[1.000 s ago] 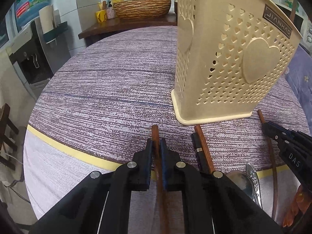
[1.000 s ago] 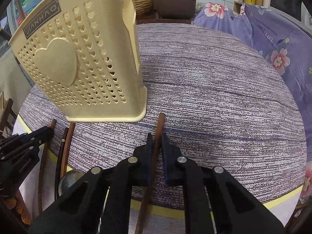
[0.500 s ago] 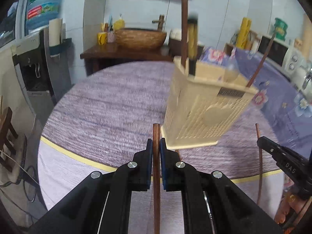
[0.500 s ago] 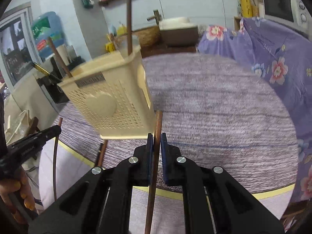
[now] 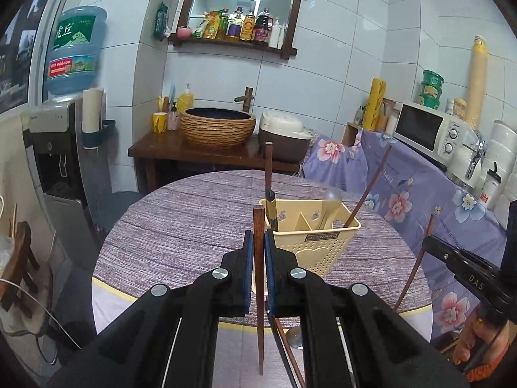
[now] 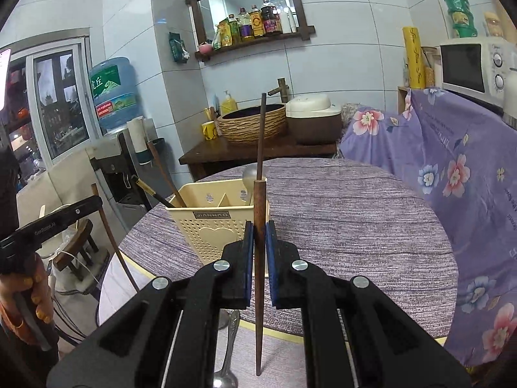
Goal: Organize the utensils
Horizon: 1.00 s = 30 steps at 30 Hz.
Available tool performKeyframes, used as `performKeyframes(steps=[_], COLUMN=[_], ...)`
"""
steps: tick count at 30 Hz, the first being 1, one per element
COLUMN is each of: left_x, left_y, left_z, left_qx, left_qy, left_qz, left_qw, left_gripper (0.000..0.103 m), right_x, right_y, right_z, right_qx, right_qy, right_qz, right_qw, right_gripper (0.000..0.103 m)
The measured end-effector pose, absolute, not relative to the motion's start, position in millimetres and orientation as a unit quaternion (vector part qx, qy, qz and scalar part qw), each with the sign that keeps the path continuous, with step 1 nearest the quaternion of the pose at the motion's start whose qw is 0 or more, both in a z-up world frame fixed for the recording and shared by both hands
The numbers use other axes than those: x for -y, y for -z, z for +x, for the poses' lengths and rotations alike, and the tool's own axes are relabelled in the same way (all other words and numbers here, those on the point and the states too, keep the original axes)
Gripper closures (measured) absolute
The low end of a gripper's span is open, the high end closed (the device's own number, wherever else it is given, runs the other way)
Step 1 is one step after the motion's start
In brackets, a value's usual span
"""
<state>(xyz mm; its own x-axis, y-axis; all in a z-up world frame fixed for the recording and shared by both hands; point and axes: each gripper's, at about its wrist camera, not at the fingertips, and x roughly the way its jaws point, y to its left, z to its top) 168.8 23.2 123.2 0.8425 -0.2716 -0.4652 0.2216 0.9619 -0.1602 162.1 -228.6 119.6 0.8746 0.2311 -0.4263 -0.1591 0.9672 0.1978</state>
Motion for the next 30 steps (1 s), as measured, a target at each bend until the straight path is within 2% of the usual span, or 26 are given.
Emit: performKeyframes(steps=[12, 24, 30], left_x=[-18, 11, 24], left_y=[-155, -258, -249], left_z=[160, 190, 220], left_qx=[-0.219, -0.106, -0.114], left_qy=[0.155, 0.147, 0.126], left_qz=[-0.039, -0.037, -0.038], left_qw=[0.963, 0.983, 0.985], left_gripper=[0.095, 0.095, 0.095], right_x=[222, 175, 162], right_y=[-151, -265, -259], right_z=[160, 194, 228], right_qx=[-0.202, -0.053, -0.042], right_qy=[-0.120, -0.116, -0.102], right_qz=[0.060, -0.018, -0.020], right_qw=[0.970, 0.992, 0.994], right_gripper=[0.095, 0.095, 0.094])
